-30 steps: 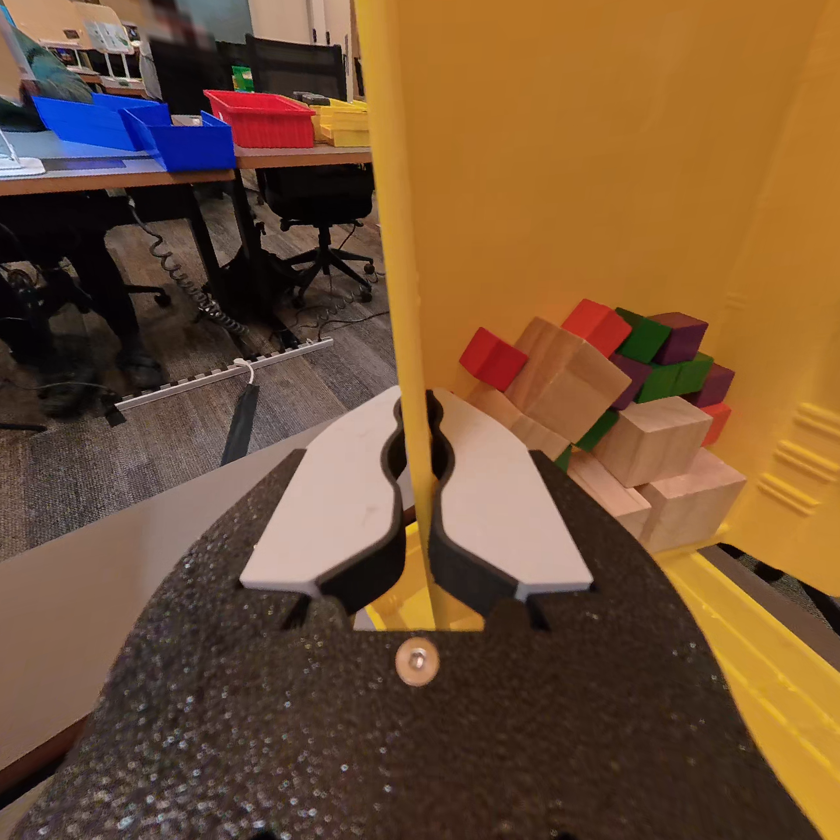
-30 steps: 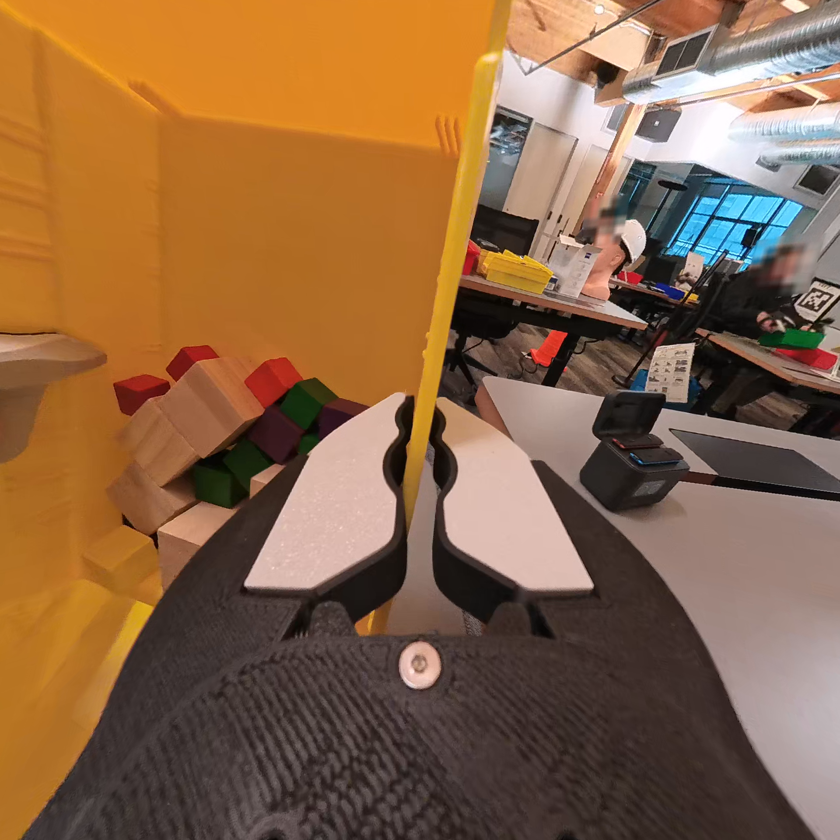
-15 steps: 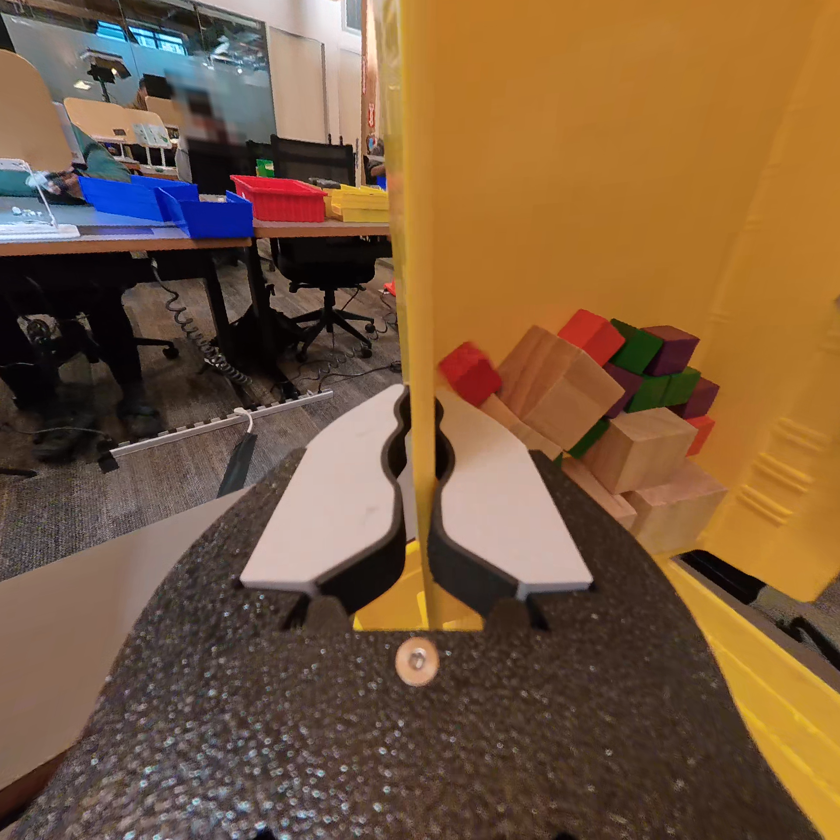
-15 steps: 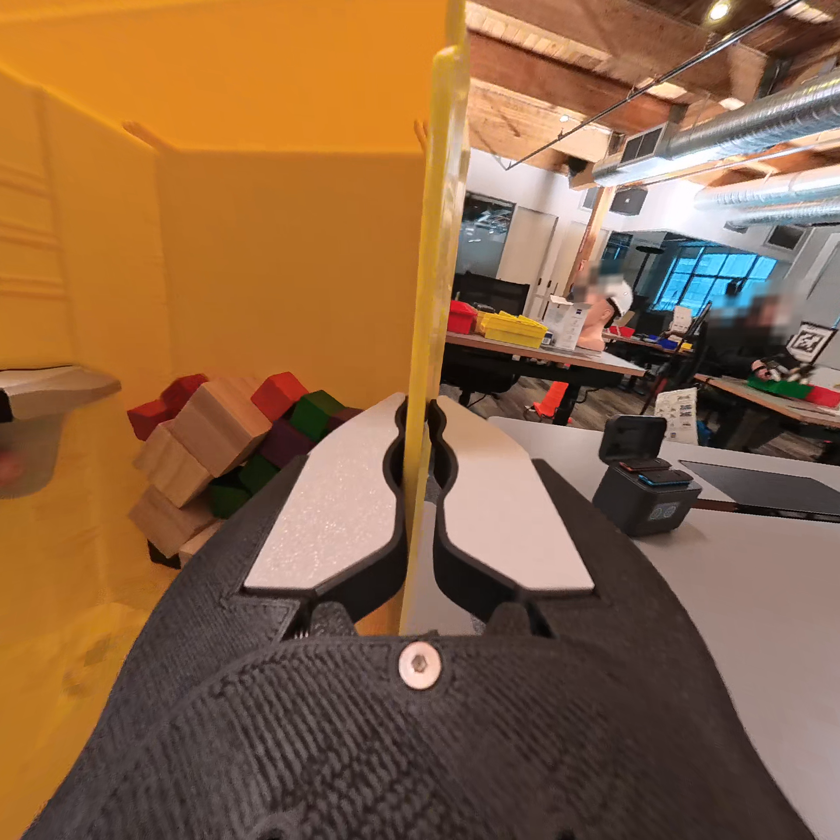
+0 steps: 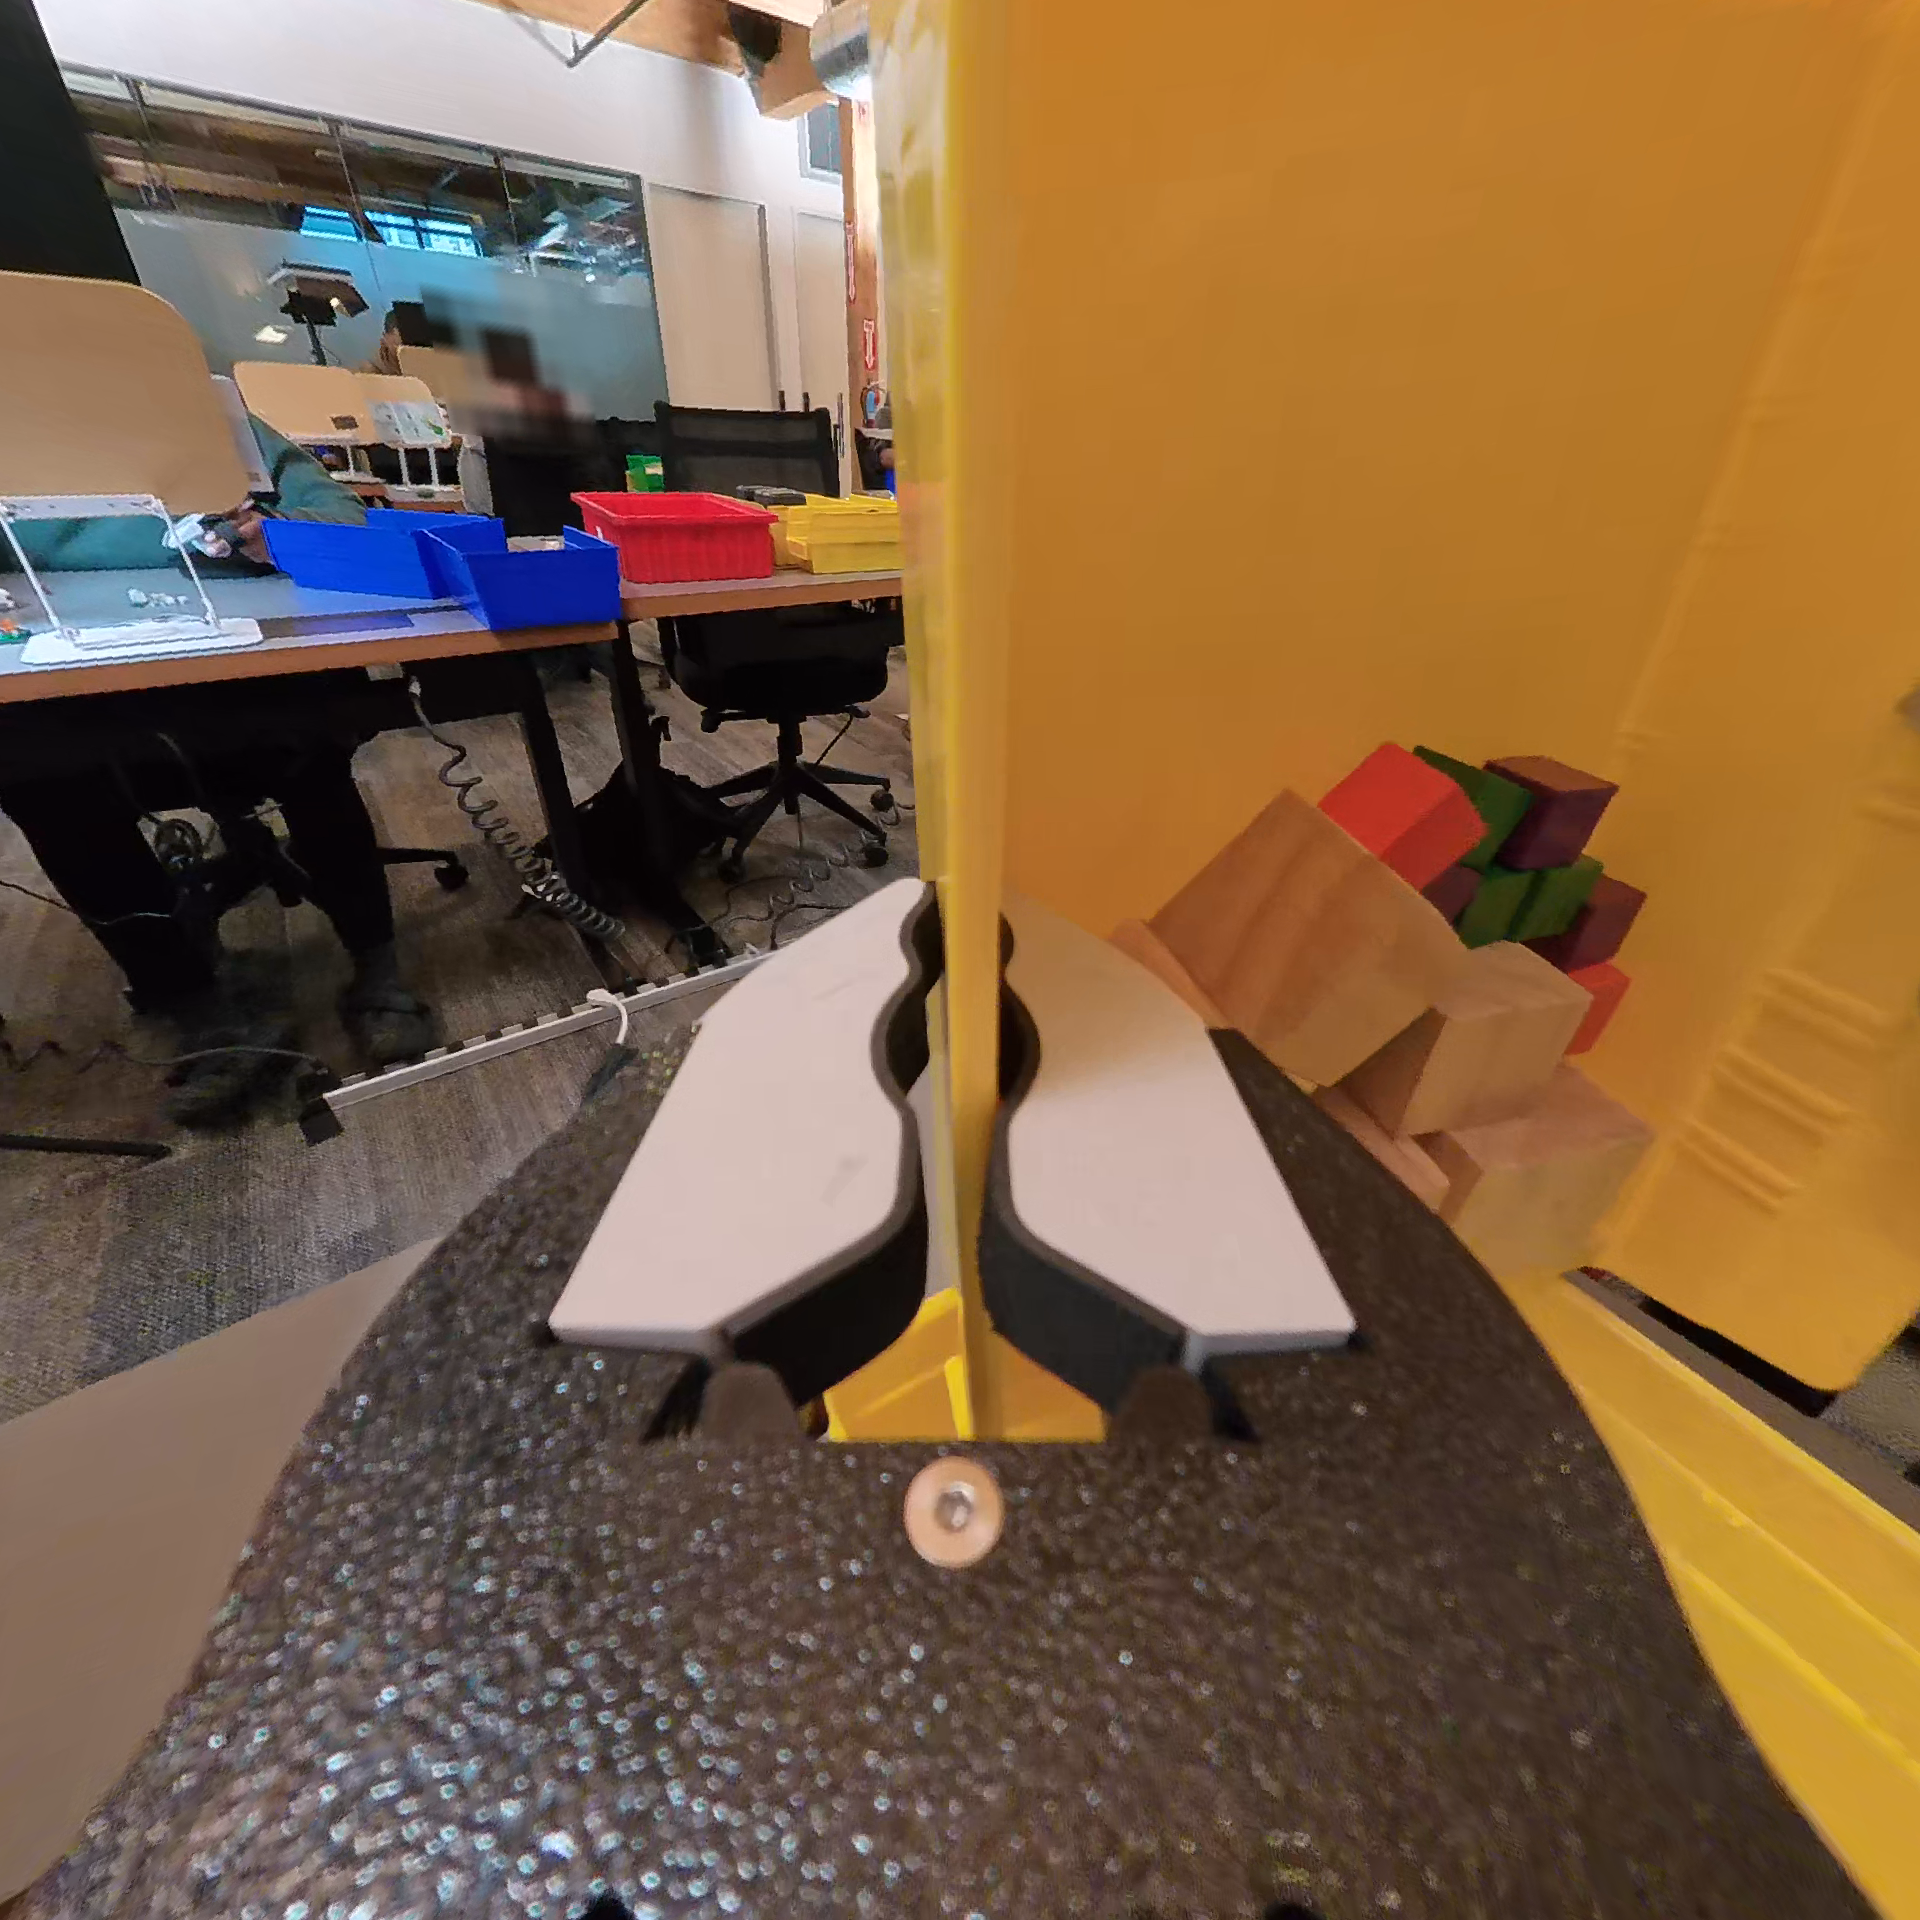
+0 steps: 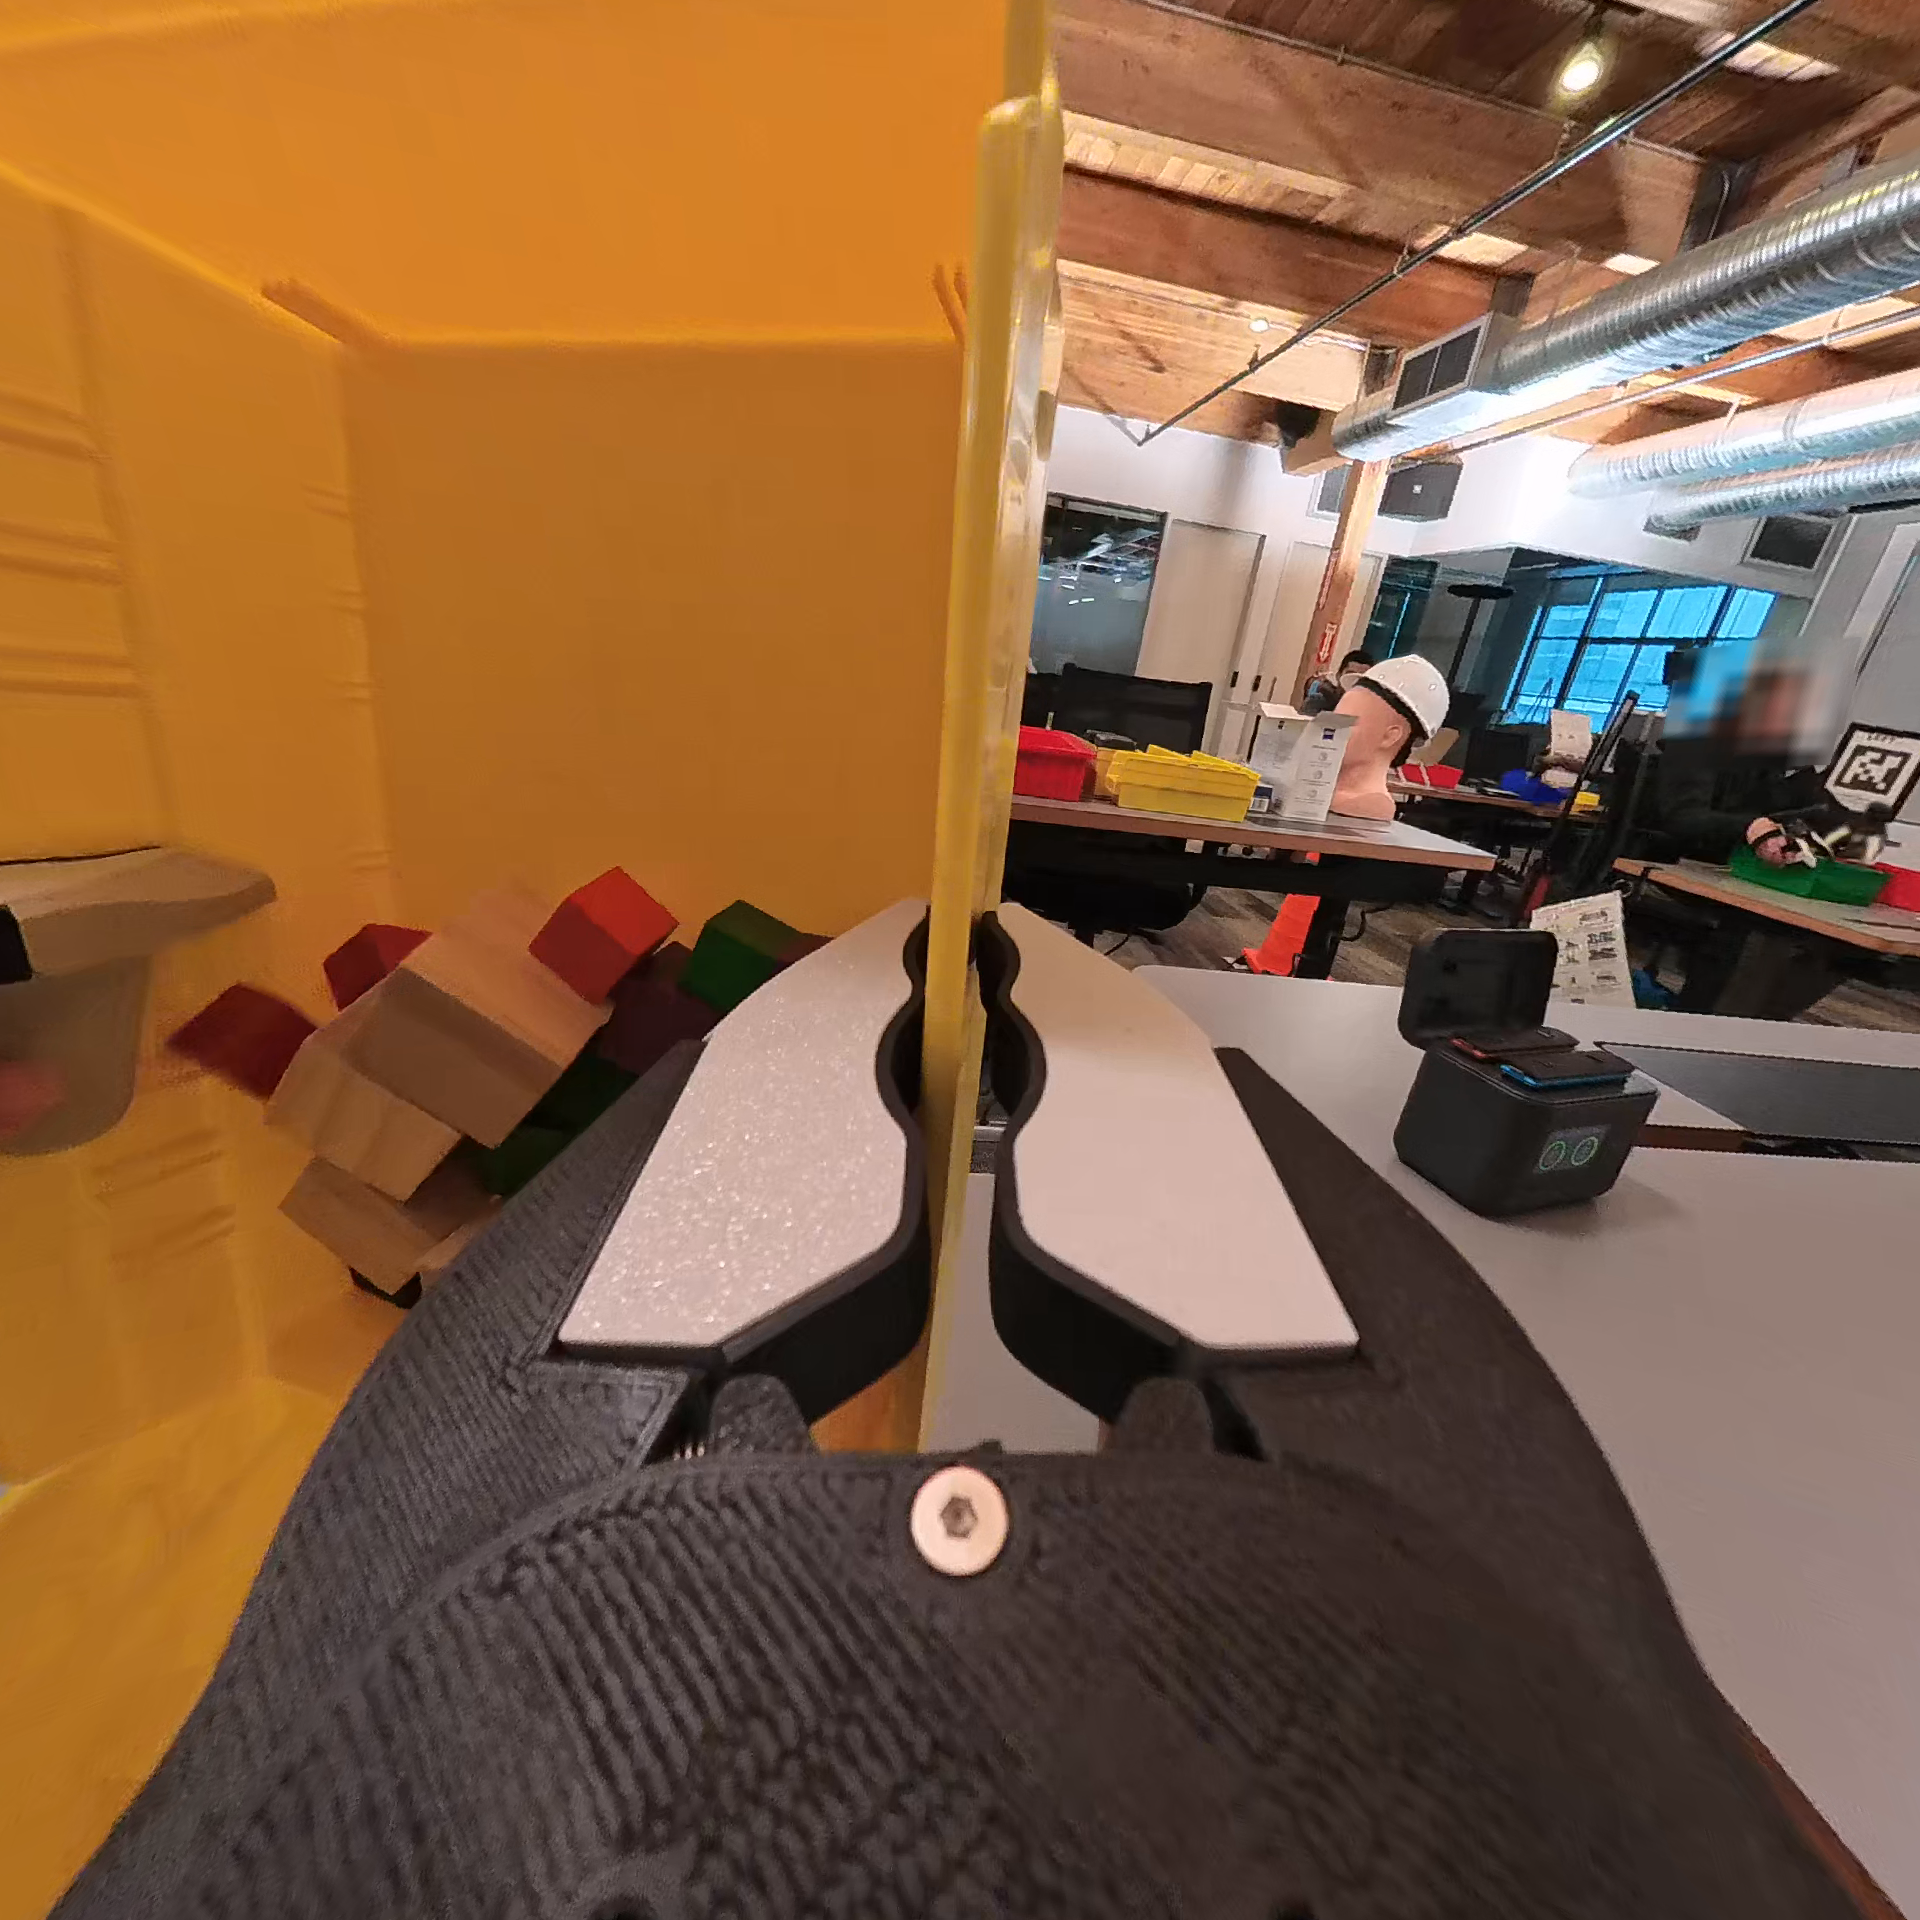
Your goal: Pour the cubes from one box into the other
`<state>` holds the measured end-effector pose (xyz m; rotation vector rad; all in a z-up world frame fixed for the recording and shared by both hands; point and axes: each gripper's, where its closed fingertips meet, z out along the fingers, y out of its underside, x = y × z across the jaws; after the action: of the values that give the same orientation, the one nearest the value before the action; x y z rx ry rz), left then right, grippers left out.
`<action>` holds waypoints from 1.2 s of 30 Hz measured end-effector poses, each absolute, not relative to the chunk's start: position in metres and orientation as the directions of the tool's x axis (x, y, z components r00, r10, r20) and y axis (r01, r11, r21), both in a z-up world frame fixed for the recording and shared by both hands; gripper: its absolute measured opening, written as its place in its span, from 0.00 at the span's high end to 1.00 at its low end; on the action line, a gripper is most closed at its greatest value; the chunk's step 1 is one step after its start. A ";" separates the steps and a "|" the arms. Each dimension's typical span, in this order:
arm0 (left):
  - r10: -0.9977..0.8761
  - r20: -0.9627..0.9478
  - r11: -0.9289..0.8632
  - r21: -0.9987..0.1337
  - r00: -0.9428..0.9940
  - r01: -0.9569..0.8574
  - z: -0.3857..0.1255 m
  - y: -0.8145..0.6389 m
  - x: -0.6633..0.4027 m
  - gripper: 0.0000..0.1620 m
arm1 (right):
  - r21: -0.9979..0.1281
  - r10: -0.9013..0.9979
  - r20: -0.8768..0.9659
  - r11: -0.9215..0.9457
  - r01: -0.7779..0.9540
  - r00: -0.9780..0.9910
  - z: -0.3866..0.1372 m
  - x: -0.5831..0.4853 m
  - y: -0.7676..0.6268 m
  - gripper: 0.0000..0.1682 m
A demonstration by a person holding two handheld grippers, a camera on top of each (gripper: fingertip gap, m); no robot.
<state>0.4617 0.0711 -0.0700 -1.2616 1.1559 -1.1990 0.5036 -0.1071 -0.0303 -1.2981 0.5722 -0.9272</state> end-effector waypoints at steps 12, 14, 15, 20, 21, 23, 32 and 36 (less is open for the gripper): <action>-0.999 -0.010 0.009 -1.000 0.049 -0.007 -0.066 0.068 0.461 0.97 | -0.967 -0.836 0.122 0.021 0.252 0.536 -0.030 0.505 -0.111 0.96; -0.999 -0.015 0.015 -1.000 0.052 -0.001 -0.064 0.068 0.460 0.97 | -0.966 -0.834 0.121 0.025 0.256 0.539 -0.030 0.504 -0.110 0.96; -0.998 -0.020 0.020 -1.000 0.054 -0.001 -0.065 0.069 0.459 0.97 | -0.967 -0.831 0.119 0.028 0.254 0.543 -0.030 0.504 -0.110 0.96; -0.998 -0.018 0.019 -1.000 0.060 0.017 -0.066 0.069 0.456 0.97 | -0.963 -0.825 0.118 0.040 0.265 0.552 -0.030 0.501 -0.109 0.96; -0.998 -0.024 0.025 -0.999 0.061 0.022 -0.065 0.069 0.456 0.97 | -0.963 -0.823 0.115 0.045 0.266 0.556 -0.030 0.501 -0.109 0.96; -0.997 -0.033 0.035 -0.999 0.068 0.023 -0.065 0.070 0.454 0.96 | -0.964 -0.817 0.116 0.045 0.264 0.565 -0.031 0.500 -0.108 0.95; -0.991 -0.074 0.086 -0.991 0.115 0.107 -0.049 0.071 0.448 0.96 | -0.947 -0.803 0.084 0.121 0.298 0.591 -0.020 0.498 -0.107 0.95; -0.988 -0.081 0.099 -0.986 0.131 0.136 -0.042 0.070 0.447 0.97 | -0.937 -0.808 0.052 0.164 0.309 0.587 -0.014 0.498 -0.109 0.96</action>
<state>0.4468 0.0700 -0.0419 -1.0962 1.0555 -1.1163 0.4978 -0.1090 -0.0135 -1.1447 0.5309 -0.8516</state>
